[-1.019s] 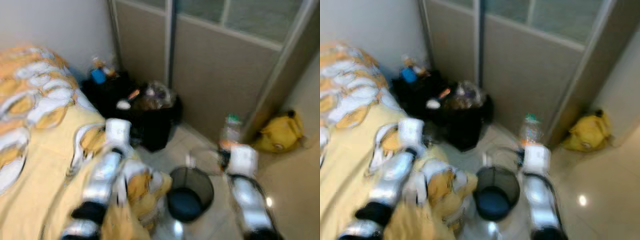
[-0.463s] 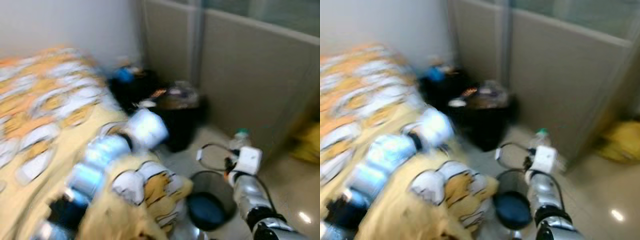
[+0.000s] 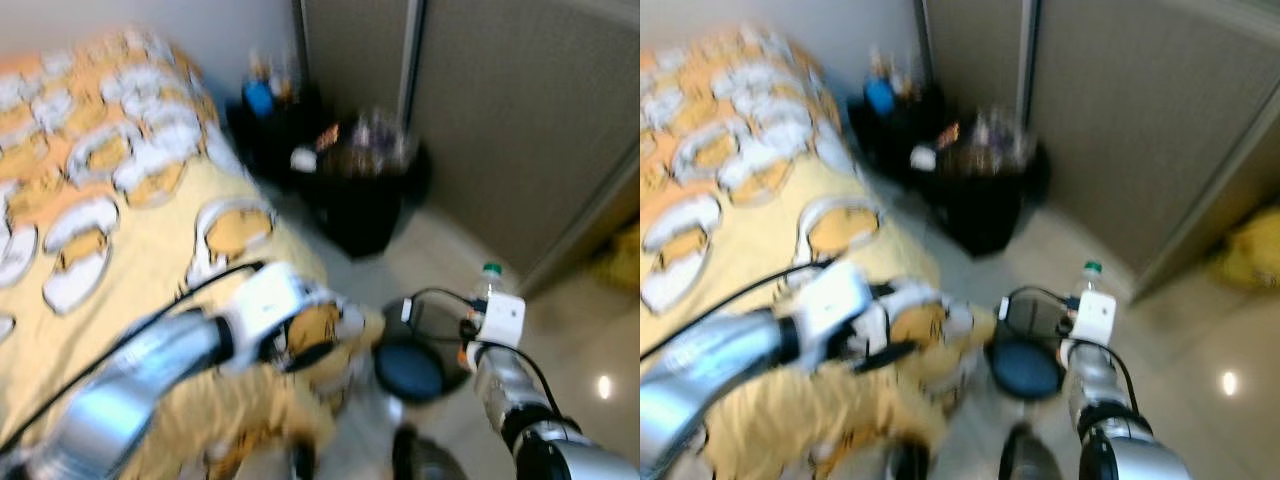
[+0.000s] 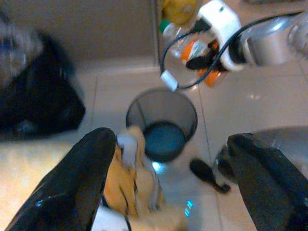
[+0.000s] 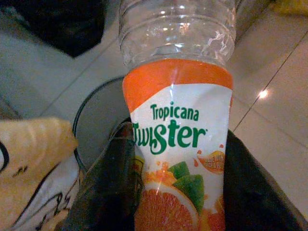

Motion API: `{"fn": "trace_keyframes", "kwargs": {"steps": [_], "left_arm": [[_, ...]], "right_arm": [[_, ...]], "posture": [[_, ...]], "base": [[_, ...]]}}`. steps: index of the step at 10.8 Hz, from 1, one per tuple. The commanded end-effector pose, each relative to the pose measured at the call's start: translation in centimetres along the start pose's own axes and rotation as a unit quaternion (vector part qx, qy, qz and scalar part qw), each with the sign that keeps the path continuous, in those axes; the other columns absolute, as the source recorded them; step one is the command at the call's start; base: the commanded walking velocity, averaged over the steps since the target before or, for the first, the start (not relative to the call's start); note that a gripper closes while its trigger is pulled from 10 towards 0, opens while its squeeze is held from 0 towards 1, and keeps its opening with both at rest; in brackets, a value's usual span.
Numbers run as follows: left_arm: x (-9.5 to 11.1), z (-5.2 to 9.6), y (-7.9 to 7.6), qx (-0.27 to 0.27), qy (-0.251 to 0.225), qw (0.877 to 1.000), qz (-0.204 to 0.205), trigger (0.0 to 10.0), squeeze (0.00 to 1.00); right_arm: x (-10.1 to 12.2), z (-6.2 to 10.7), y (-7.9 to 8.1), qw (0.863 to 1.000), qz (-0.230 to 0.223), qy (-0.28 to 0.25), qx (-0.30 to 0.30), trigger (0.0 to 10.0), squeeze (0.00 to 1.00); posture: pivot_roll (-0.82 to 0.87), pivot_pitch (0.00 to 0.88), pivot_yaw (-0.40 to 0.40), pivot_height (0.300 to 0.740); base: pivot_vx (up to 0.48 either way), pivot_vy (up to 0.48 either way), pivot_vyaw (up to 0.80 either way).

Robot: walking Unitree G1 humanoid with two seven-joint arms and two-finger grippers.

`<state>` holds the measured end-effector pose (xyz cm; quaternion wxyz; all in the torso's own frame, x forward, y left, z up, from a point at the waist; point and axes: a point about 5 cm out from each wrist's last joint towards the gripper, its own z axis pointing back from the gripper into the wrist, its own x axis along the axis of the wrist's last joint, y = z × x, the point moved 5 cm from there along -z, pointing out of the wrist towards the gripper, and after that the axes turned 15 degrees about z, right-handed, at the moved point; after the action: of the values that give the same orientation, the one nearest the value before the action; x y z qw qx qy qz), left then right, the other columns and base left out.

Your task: Clean up the room

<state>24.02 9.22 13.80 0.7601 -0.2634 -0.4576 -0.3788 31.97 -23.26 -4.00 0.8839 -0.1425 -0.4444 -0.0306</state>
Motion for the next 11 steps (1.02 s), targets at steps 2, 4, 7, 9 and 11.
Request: {"fn": "trace_keyframes", "kwargs": {"steps": [2,4,7,9,11], "left_arm": [[-0.5,2.2,-1.3,0.022,0.021,0.999,0.024,10.0,0.0],[-0.6,2.7,-1.6,0.034,0.03,0.998,0.037,10.0,0.0],[-0.8,1.7,-0.9,0.048,0.028,0.997,0.057,10.0,0.0],[-0.7,0.4,-0.1,0.045,0.02,0.997,0.061,10.0,0.0],[-0.5,-1.1,-0.1,0.034,0.012,0.998,0.057,10.0,0.0]], "right_arm": [[2.9,-0.4,0.9,0.999,-0.016,-0.033,0.019,10.0,1.0],[4.8,-0.6,0.8,0.998,0.01,-0.054,0.017,10.0,1.0],[5.9,-0.7,0.7,0.998,0.021,-0.064,0.016,10.0,0.0],[5.0,-0.6,0.1,0.998,0.024,-0.058,0.009,10.0,0.0],[5.7,-0.8,-0.5,0.998,0.02,-0.062,0.001,10.0,0.0]], "posture": [[0.41,0.387,0.132,0.74],[0.41,0.384,0.12,0.74],[0.36,0.325,0.084,0.74],[0.31,0.28,0.08,0.74],[0.29,0.232,0.06,0.74]], "base": [[0.0,0.0,0.0],[0.0,0.0,0.0],[0.0,0.0,0.0],[0.0,0.0,0.0],[0.0,0.0,0.0]]}}
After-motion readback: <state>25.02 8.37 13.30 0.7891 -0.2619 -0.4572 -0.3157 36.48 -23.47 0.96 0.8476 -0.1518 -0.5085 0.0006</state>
